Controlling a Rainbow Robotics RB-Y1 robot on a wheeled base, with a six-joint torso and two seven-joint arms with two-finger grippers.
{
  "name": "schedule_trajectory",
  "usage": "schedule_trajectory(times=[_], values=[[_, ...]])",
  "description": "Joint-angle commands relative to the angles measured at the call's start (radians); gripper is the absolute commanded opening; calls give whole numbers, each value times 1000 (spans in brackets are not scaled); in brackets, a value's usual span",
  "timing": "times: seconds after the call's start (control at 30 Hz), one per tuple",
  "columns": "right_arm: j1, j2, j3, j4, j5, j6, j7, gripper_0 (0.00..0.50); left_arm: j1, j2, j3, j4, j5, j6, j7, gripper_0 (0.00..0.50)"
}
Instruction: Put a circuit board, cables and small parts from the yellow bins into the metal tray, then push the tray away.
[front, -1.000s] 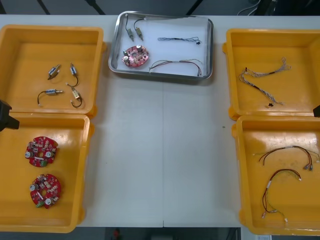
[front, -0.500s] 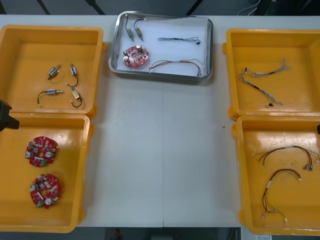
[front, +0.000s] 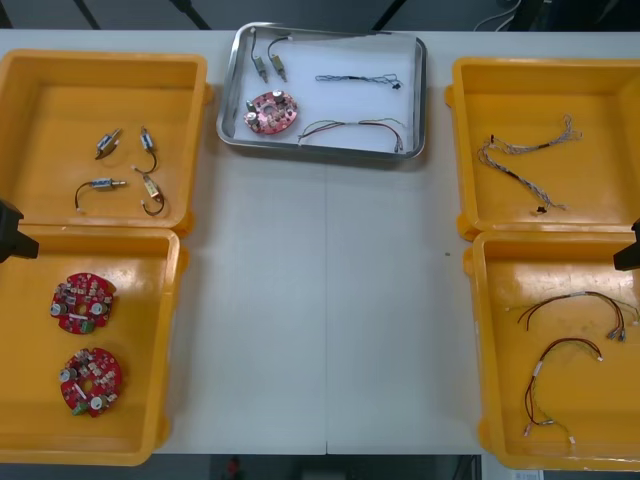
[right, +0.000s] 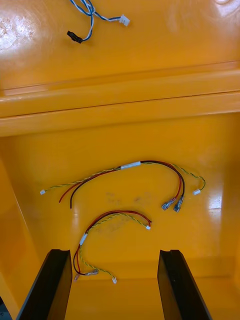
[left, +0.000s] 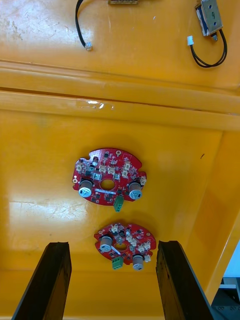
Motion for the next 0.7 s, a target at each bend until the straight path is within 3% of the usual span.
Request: schedule_trajectory(times=[0.03,0.7], values=[[7,6,-25,-22,11,-5,-28,500,0,48,35,-3,5,-7,77,500],[7,6,-25,-22,11,-5,-28,500,0,48,35,-3,5,-7,77,500]])
